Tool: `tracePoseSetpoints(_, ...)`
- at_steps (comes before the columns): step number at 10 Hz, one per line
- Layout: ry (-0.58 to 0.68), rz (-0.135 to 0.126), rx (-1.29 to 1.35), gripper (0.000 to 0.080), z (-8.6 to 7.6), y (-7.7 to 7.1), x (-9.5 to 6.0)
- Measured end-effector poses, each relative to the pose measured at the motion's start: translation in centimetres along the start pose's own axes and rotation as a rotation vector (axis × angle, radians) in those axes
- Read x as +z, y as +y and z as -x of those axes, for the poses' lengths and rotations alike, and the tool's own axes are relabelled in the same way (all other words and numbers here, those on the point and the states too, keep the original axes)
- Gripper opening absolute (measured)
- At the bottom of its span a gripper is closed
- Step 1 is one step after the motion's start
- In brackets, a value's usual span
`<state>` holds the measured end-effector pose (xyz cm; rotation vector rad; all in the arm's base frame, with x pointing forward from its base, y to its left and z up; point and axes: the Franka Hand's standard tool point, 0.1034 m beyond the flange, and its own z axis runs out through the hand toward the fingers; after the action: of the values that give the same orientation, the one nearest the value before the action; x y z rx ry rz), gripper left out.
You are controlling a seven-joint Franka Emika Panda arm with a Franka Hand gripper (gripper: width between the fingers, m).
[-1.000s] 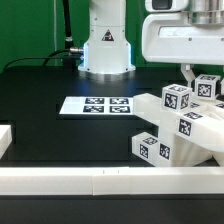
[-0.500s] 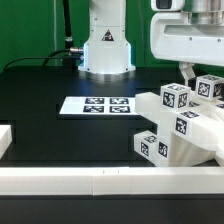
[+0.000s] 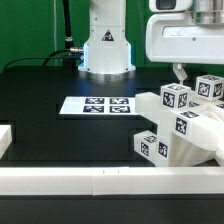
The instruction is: Assemble chair
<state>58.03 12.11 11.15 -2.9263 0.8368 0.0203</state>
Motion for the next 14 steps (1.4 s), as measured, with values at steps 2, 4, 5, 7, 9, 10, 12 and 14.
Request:
tracePoseSetpoints(2,0.004,0.015,-0.232,0.0649,-0.02,0.14,0.03)
tracePoseSetpoints(4,0.013,0.043,-0.492,0.0649,-0.12,0.29,0.02)
tracePoseSetpoints(5,0.013,0.047,-0.559,0.0649,-0.11,0.29,0.02)
tracePoseSetpoints(7,0.015,0.067,-0.721,0.0649,-0.12,0.31,0.02)
tracePoseSetpoints(9,0.013,0.073,-0.814,0.0649,-0.19,0.39,0.01)
tracePoseSetpoints(10,0.013,0.073,-0.812,0.0649,-0.19,0.40,0.02)
tracePoseSetpoints(12,0.013,0.073,-0.812,0.0526,-0.19,0.40,0.03)
tracePoseSetpoints(14,0.013,0.073,-0.805,0.0263,-0.19,0.40,0.04)
